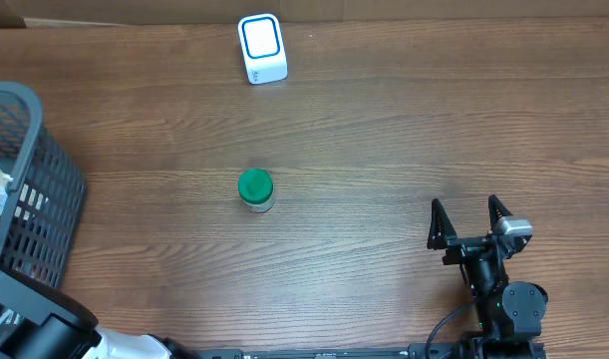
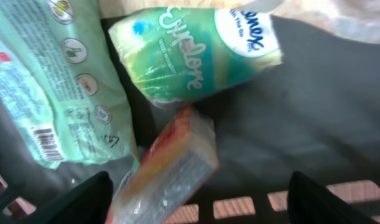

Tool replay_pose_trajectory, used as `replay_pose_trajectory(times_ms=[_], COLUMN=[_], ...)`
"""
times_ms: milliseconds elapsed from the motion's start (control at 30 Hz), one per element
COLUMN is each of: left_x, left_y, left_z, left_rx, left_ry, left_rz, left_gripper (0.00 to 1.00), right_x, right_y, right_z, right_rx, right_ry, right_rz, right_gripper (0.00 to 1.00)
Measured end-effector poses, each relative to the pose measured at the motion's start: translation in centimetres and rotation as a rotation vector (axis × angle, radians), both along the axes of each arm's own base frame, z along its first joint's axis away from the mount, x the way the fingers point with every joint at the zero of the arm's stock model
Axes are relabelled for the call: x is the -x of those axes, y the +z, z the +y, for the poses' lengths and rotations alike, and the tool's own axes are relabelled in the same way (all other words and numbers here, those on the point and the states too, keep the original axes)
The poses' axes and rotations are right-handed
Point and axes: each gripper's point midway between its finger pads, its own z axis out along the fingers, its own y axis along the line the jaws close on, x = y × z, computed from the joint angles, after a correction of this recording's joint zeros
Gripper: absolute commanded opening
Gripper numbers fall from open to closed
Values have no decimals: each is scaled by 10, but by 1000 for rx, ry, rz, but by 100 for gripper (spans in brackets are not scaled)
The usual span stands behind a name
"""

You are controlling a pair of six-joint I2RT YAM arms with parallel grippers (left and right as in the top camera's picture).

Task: Scan the item barcode
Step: 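Return the left gripper into the basket, then grasp the small orange-and-white packet with the left gripper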

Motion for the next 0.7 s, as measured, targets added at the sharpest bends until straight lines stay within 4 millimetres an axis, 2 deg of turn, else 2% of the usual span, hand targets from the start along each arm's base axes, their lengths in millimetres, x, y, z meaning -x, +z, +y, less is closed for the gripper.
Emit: replay_pose_trajectory(times_ms=[67,233,500,600,700], left_x=[2,6,8,4,-17], left_y=[-7,-17,-12,9,49], left_z=[-2,-9,-10,-9,3], left_rx=[5,23,35,45,18], left_ry=[-19,-49,-64,-66,-75], left_rz=[6,23,33,25,-63], left_gripper=[61,4,4,4,4], right_x=[0,0,0,0,0], right_y=[0,0,0,0,0], right_z=[0,0,0,0,0], right_rx=[0,1,1,0,0], right_ry=[0,0,0,0,0], right_rz=[0,0,0,0,0], right_gripper=[100,100,100,100,100])
